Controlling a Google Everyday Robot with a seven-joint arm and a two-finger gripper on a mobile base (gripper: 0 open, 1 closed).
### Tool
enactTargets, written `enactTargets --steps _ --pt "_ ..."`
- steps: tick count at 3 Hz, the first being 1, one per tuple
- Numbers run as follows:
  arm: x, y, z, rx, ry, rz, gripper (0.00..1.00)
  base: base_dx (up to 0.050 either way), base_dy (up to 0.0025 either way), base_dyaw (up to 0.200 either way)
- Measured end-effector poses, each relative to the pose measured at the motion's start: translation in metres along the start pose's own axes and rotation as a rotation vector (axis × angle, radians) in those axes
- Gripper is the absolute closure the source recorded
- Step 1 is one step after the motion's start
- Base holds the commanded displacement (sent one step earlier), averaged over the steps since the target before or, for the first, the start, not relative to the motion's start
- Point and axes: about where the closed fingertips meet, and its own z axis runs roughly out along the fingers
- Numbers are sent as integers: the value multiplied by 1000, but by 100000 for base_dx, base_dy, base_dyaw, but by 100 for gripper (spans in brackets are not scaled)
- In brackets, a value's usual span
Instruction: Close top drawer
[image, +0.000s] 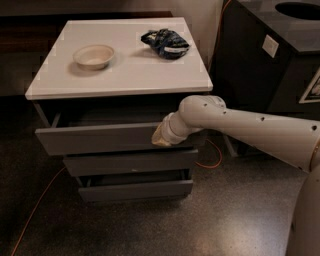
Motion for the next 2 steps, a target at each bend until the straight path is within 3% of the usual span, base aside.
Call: enactTargets --steps 2 --pt "6 -29 11 -1 5 12 100 0 0 0"
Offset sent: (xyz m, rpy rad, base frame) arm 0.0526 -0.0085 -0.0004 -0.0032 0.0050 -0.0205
